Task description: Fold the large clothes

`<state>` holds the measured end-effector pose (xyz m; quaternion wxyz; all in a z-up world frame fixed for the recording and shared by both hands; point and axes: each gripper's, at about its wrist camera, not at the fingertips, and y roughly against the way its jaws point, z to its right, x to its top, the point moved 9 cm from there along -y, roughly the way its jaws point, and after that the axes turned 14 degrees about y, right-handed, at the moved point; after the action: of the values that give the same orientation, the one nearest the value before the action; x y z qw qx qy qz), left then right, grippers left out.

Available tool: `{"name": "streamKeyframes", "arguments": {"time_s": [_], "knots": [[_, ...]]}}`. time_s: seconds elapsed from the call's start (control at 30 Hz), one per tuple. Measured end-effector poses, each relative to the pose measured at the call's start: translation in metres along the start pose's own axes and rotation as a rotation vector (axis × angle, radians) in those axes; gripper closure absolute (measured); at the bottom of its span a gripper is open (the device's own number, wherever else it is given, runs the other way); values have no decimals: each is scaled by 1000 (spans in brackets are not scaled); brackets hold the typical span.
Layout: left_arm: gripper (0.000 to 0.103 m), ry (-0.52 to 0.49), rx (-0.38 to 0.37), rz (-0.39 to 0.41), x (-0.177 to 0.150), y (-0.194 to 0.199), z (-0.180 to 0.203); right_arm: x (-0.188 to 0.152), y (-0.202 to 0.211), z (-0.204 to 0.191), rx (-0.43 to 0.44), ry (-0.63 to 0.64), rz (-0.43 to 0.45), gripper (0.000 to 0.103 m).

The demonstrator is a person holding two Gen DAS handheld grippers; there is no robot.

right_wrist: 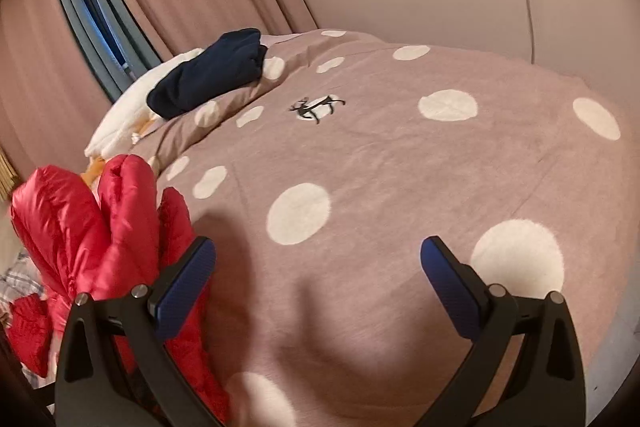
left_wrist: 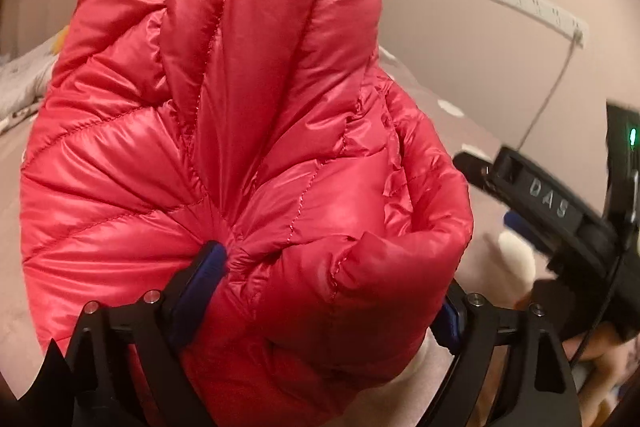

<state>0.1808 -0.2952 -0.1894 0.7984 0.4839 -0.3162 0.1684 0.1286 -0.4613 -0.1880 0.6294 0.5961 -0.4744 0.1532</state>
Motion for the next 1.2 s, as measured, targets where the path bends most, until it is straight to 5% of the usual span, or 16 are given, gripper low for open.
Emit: {"name": "streamKeyframes", "arguments": {"time_s": [0.23,0.47,0.67,1.0,1.2], "knots": [[10,-113,72,27,-10,-13,13,7,7,0,41,-5,24,0],[10,-82,14,11,-18,7,11,-4,0,-58,315,92,-57,0],[10,-37,-68,-1,-13,29,7,-19,-24,-76,373,62,-170,1],[10,31,-121,-10,-22,79,-1,-20,-31,-80,353,47,-171,1],[10,235,-195,-11,-6,118,-31,-24,-36,-77,360,7,-192,1]]}}
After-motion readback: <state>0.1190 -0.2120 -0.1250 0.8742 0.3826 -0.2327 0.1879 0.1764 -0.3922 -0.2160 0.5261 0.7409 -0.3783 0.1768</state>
